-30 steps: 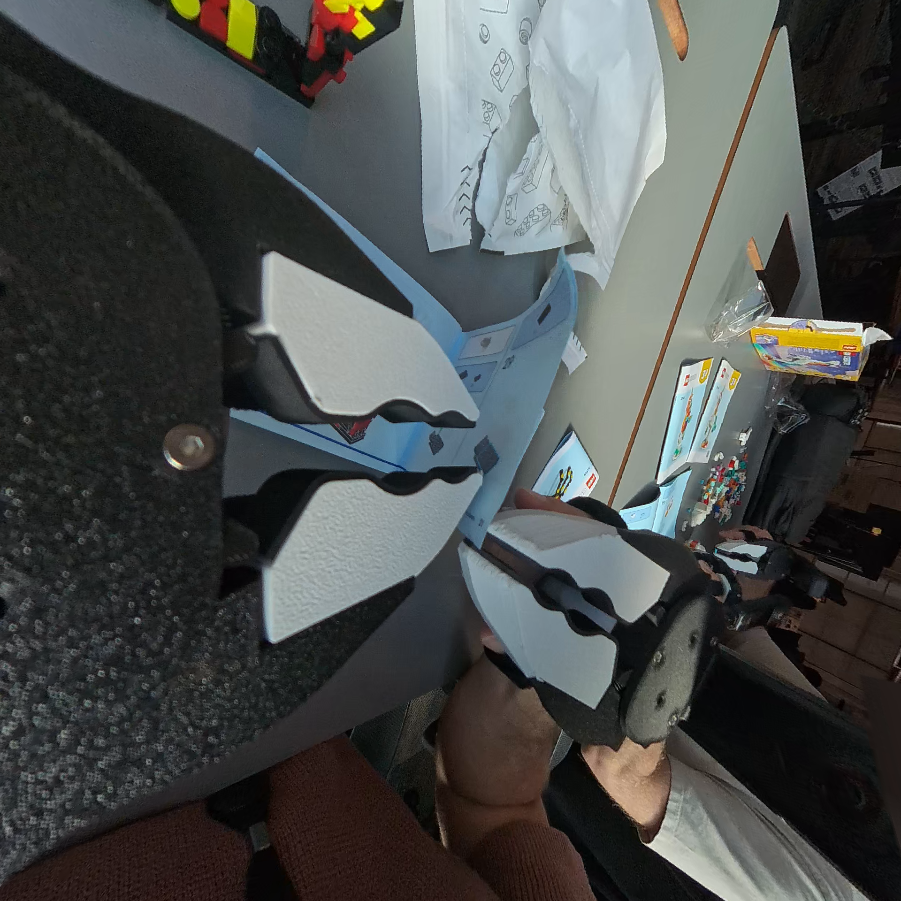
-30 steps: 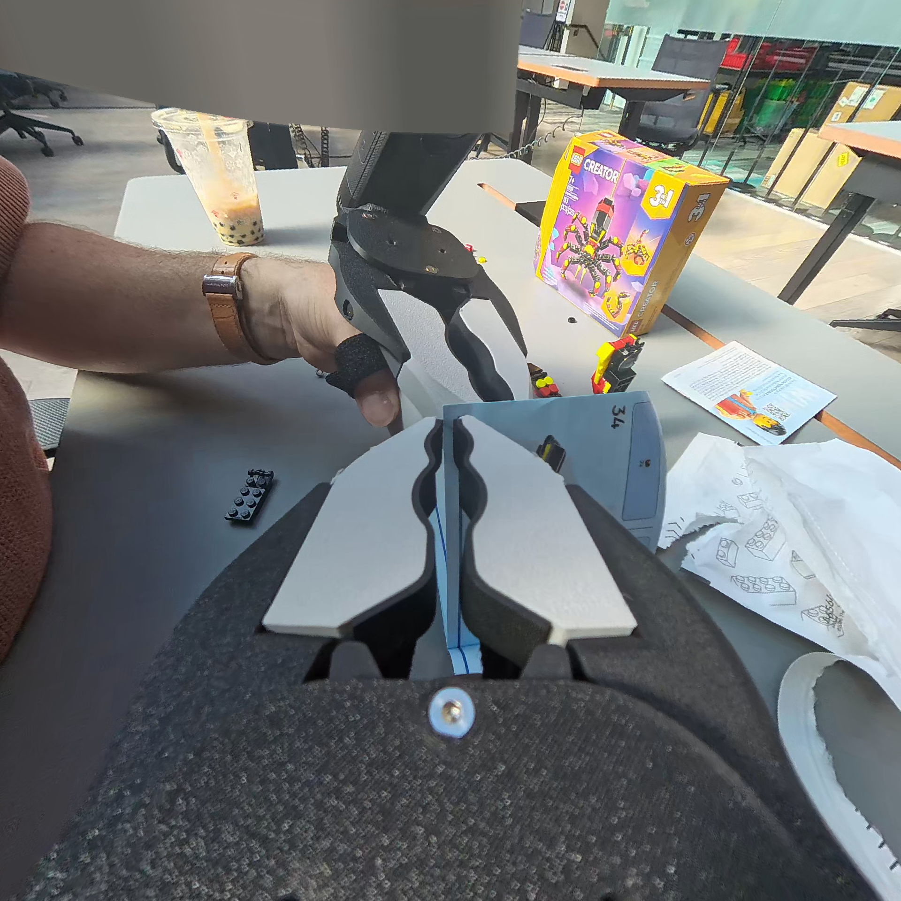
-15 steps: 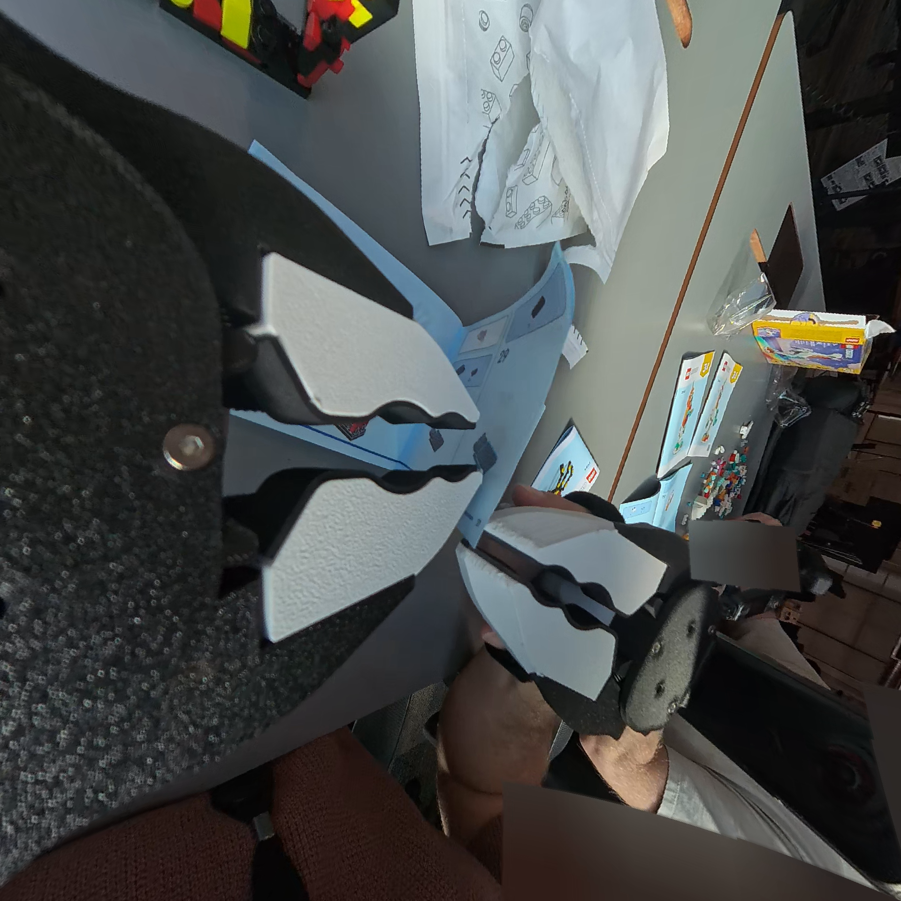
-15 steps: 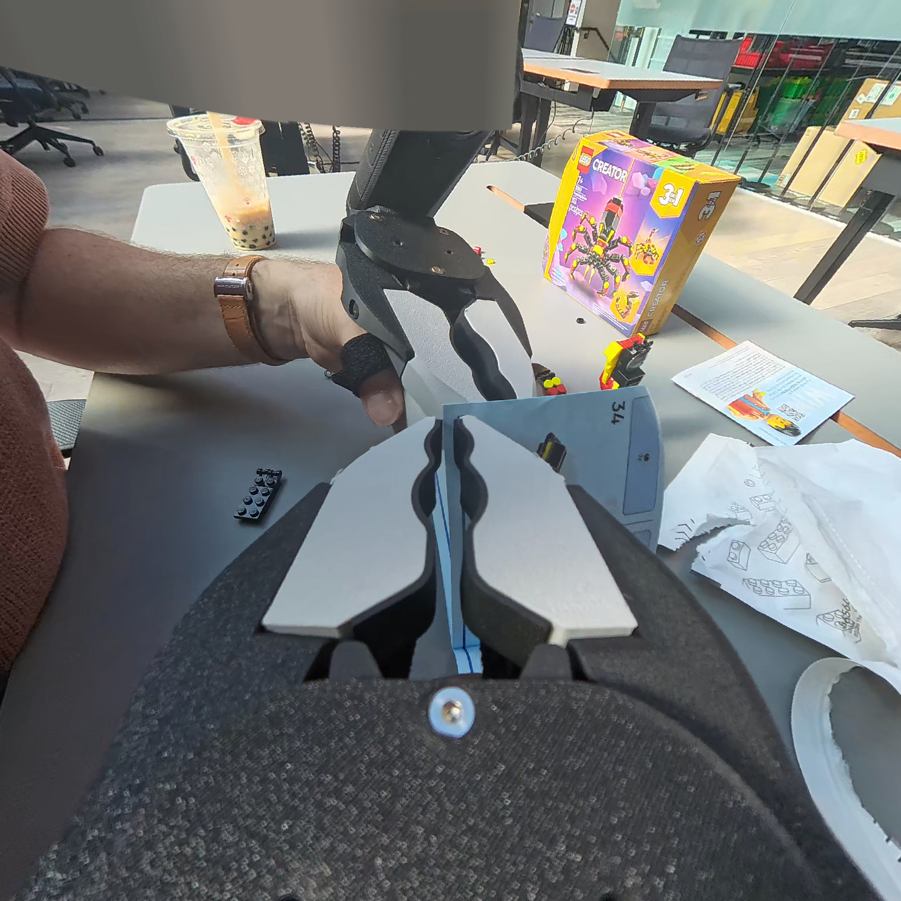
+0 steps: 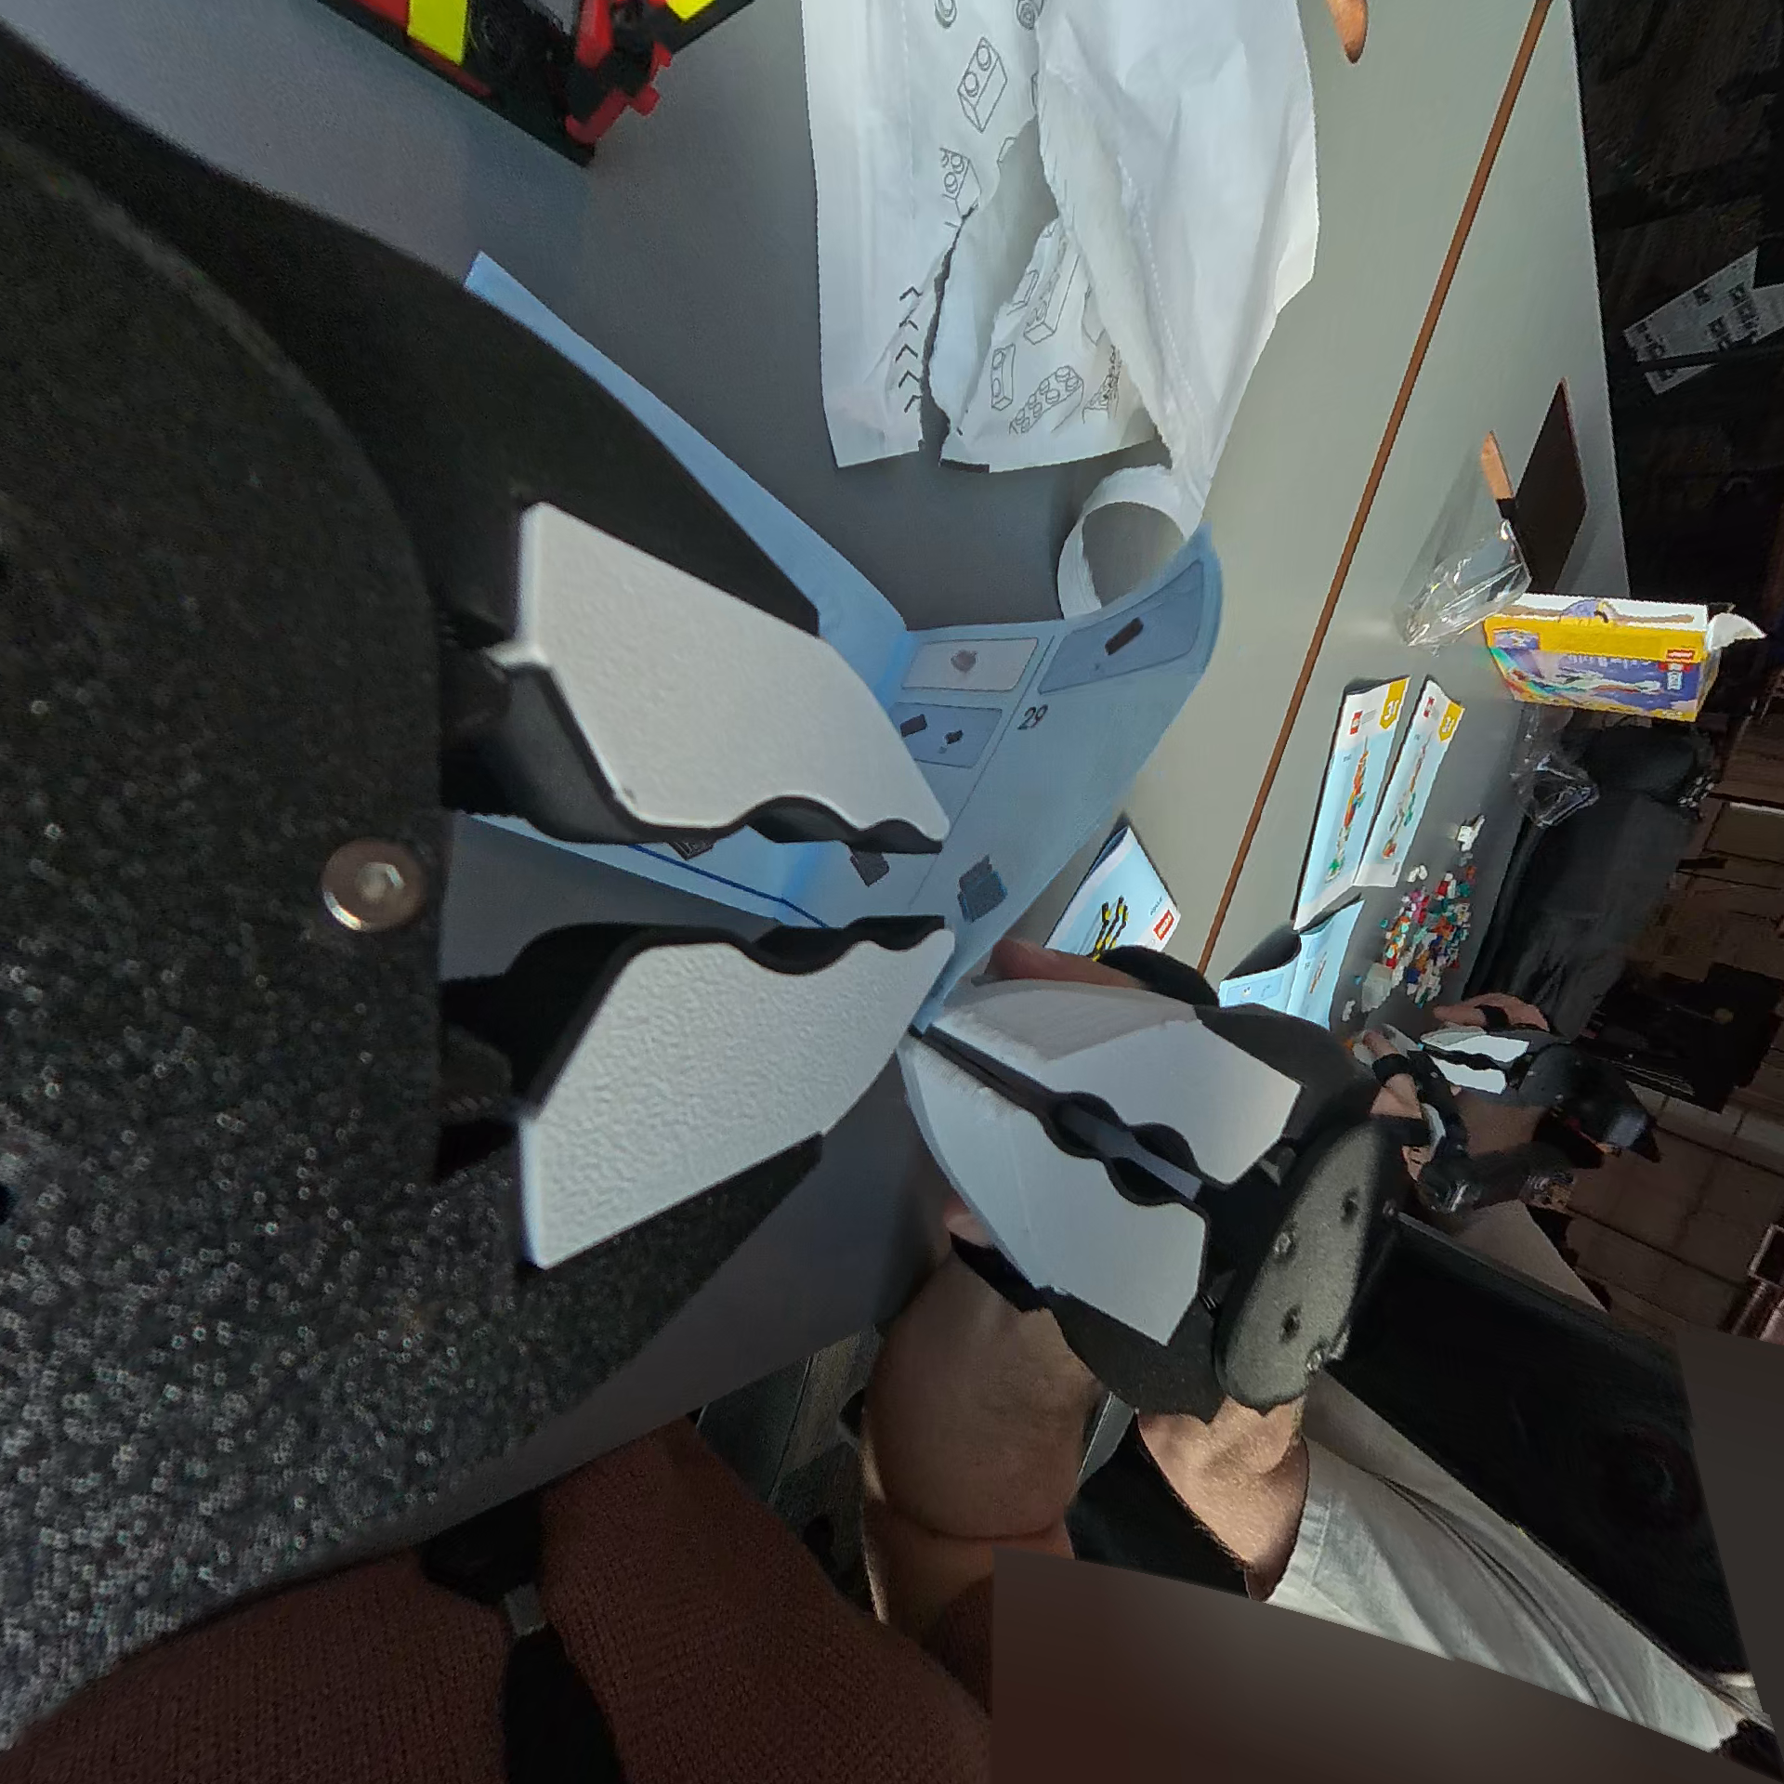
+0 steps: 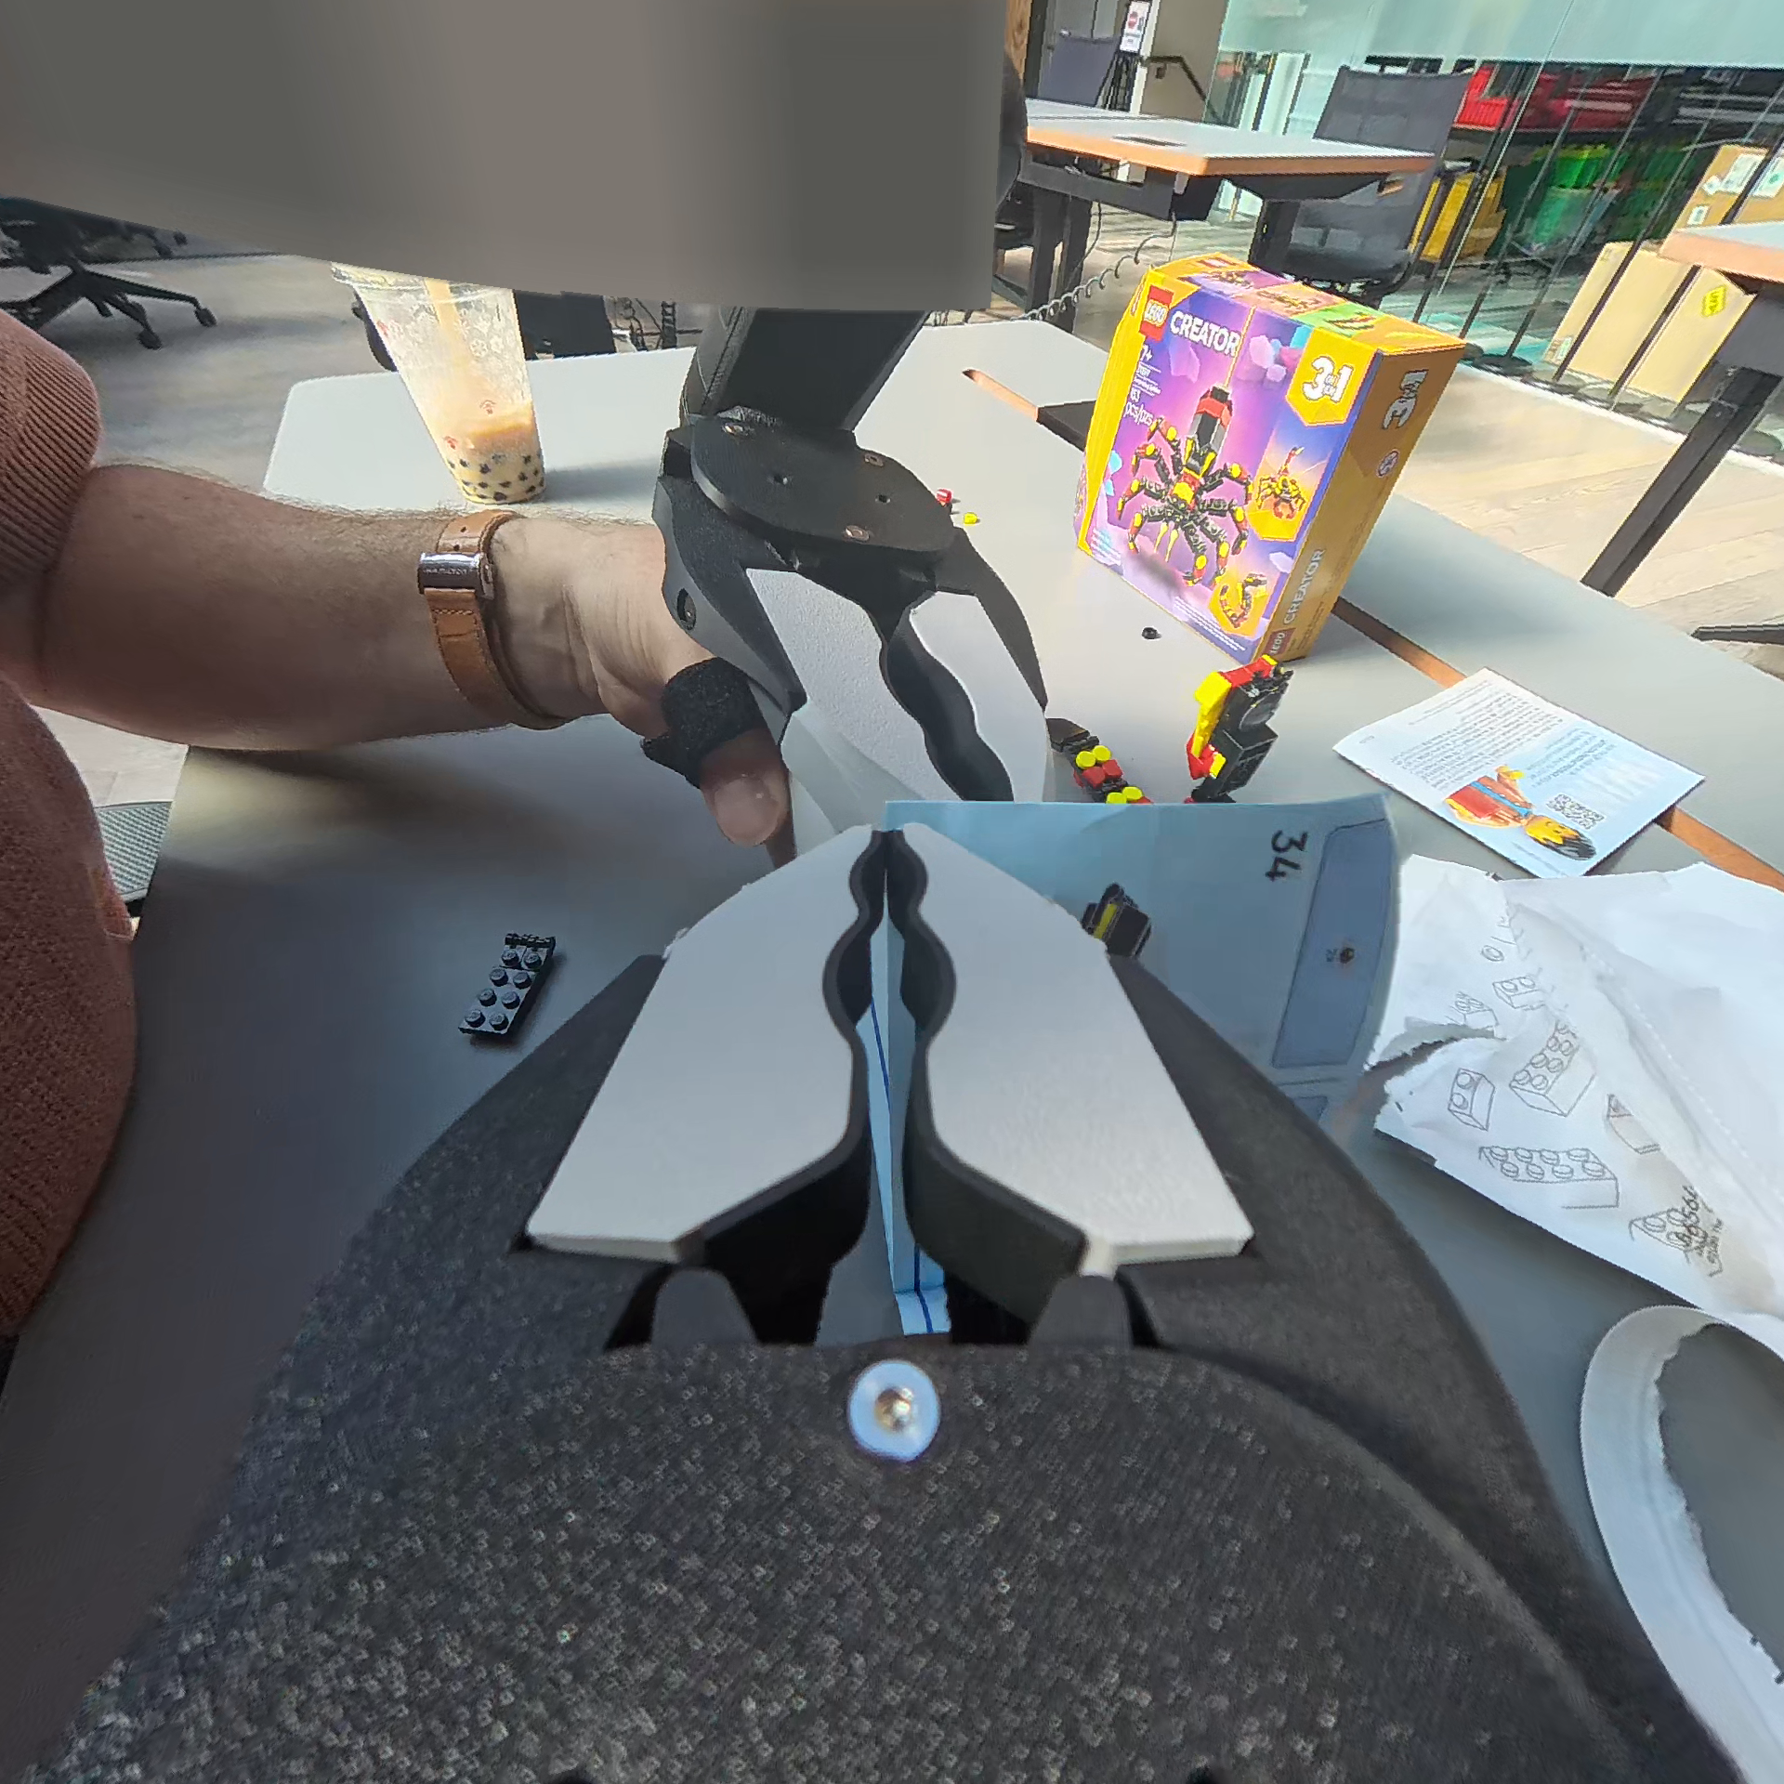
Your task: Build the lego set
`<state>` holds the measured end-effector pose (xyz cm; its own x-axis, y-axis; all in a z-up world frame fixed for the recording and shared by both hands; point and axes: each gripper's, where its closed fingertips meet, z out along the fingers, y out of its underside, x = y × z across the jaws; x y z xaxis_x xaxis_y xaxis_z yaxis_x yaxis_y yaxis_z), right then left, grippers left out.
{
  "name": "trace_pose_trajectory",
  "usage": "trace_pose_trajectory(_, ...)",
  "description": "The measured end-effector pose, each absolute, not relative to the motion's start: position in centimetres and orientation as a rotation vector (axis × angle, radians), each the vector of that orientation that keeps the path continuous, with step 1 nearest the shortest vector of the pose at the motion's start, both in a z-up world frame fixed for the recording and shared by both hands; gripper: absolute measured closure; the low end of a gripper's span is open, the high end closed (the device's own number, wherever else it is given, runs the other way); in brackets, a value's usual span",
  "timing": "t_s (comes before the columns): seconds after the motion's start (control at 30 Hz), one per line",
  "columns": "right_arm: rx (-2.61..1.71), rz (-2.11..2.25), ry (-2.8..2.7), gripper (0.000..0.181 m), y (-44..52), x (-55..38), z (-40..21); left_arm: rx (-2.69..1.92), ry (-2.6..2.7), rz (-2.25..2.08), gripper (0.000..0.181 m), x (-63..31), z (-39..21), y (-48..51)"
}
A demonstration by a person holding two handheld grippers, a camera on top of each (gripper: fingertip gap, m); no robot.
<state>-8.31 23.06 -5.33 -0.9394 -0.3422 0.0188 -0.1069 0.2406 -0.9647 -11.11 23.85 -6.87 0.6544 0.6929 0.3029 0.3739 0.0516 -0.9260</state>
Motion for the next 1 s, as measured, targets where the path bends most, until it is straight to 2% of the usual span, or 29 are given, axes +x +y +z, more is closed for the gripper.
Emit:
trace_pose_trajectory(0.27, -0.393, -1.784, 2.301, 0.181, 23.5, -8.8, -5.3, -1.505, -0.861, 0.212, 0.168, -9.9, -6.4, 24.2)
trace_pose_trajectory(0.47, -0.356, -1.789, 2.254, 0.181, 24.1, -9.1, -5.1, -1.474, -0.763, 0.129, 0.155, -8.5, -5.7, 25.2)
trace_pose_trajectory(0.63, -0.411, -1.767, 2.270, 0.181, 24.2, -8.4, -5.5, -1.365, -0.768, 0.063, 0.154, -8.8, -4.4, 25.0)
trace_pose_trajectory(0.77, -0.511, -1.734, 2.290, 0.181, 24.5, -7.4, -6.0, -1.262, -0.846, -0.080, 0.162, -9.8, -4.2, 24.5)
trace_pose_trajectory(0.9, -0.560, -1.703, 2.315, 0.181, 24.8, -6.9, -6.7, -1.278, -0.902, -0.126, 0.180, -10.5, -5.0, 24.6)
trace_pose_trajectory(1.0, -0.537, -1.722, 2.337, 0.181, 25.3, -7.5, -6.7, -1.318, -0.904, -0.069, 0.181, -10.6, -5.5, 24.6)
